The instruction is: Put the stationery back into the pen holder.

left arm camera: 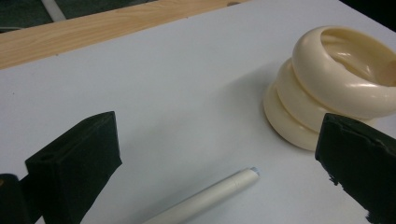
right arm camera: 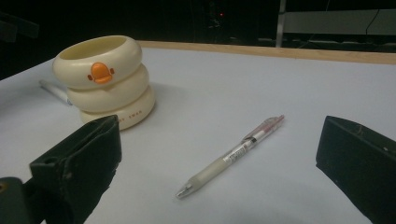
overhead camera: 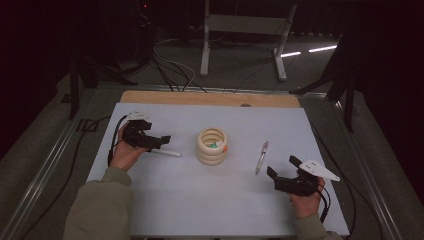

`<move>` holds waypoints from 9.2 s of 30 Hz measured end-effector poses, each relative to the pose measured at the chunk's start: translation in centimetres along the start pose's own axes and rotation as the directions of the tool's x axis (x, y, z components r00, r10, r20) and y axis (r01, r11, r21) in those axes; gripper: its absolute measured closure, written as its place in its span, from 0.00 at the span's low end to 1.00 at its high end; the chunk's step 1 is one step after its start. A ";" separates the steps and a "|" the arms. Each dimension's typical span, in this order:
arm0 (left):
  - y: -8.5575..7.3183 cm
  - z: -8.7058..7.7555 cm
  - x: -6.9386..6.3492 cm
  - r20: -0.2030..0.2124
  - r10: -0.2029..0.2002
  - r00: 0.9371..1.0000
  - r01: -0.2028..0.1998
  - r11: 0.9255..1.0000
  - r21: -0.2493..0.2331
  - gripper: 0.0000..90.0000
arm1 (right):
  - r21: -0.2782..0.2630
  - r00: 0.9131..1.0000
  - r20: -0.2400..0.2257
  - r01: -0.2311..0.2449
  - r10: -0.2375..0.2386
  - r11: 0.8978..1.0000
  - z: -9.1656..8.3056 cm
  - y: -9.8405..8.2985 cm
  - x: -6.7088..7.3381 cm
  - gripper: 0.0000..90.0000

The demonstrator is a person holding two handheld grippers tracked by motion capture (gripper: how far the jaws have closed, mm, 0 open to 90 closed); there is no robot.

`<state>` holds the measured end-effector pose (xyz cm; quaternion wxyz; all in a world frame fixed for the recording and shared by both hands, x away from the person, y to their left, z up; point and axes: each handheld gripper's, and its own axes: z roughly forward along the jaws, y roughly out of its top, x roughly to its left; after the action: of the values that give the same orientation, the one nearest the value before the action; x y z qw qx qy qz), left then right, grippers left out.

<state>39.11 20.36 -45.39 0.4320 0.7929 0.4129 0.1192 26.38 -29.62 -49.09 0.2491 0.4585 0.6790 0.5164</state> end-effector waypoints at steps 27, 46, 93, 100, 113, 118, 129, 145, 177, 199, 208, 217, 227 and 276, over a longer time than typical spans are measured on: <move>-1.5 2.0 0.5 0.006 0.006 1.000 -0.007 0.997 0.072 0.01 | 0.006 1.000 -0.005 0.005 -0.005 1.000 0.1 0.0 0.1 0.01; -2.1 3.7 0.5 0.005 0.034 0.999 -0.034 0.984 0.173 0.01 | 0.009 1.000 -0.013 0.006 -0.005 1.000 0.2 -0.1 0.1 0.01; -4.0 4.4 0.1 0.029 0.129 0.991 -0.132 0.948 0.288 0.88 | 0.018 1.000 -0.016 0.009 -0.009 1.000 0.3 -0.1 0.1 0.01; -3.6 4.0 -0.1 0.046 0.117 0.992 -0.125 0.959 0.255 0.88 | 0.019 1.000 -0.015 0.009 -0.009 1.000 0.3 -0.1 0.1 0.01; -3.0 3.0 -0.5 0.058 0.100 0.993 -0.109 0.978 0.180 0.88 | 0.020 1.000 -0.016 0.012 -0.012 1.000 0.4 -0.1 0.1 0.01; -2.8 2.7 -0.8 0.064 0.101 0.993 -0.110 0.982 0.157 0.88 | 0.020 1.000 -0.014 0.010 -0.010 1.000 0.3 -0.1 0.1 0.01; -2.2 2.3 -1.7 0.082 0.101 0.992 -0.108 0.990 0.092 0.88 | 0.022 1.000 -0.013 0.010 -0.010 1.000 0.3 -0.1 0.1 0.01; -1.3 1.9 -2.4 0.099 0.084 0.992 -0.088 0.995 0.035 0.88 | 0.022 1.000 -0.014 0.012 -0.012 1.000 0.3 -0.1 0.2 0.01; 2.9 1.7 -5.0 0.204 0.079 0.976 -0.057 0.992 -0.115 0.88 | 0.026 1.000 -0.017 0.016 -0.016 1.000 0.4 -0.2 0.2 0.01; 4.5 2.9 -6.0 0.232 0.062 0.971 -0.022 0.985 -0.171 0.88 | 0.027 1.000 -0.017 0.015 -0.014 1.000 0.4 -0.1 0.2 0.01; 5.0 3.7 -6.8 0.241 0.073 0.968 -0.031 0.984 -0.174 0.88 | 0.026 1.000 -0.018 0.017 -0.016 1.000 0.4 -0.1 0.2 0.01; 5.2 4.9 -7.5 0.261 0.068 0.963 -0.022 0.984 -0.175 0.88 | 0.026 1.000 -0.018 0.017 -0.017 1.000 0.4 -0.1 0.2 0.01; 5.4 5.8 -8.3 0.281 0.060 0.958 -0.007 0.983 -0.185 0.88 | 0.026 1.000 -0.020 0.017 -0.017 1.000 0.4 -0.1 0.2 0.01; 4.6 9.7 -9.3 0.250 0.053 0.967 -0.017 0.990 -0.142 0.88 | 0.027 1.000 -0.022 0.017 -0.016 0.999 0.5 -0.2 0.1 0.01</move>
<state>41.12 6.31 -46.04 0.5330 0.7769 0.3310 0.0530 26.63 -29.29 -49.39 0.2395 0.4505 0.6925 0.5101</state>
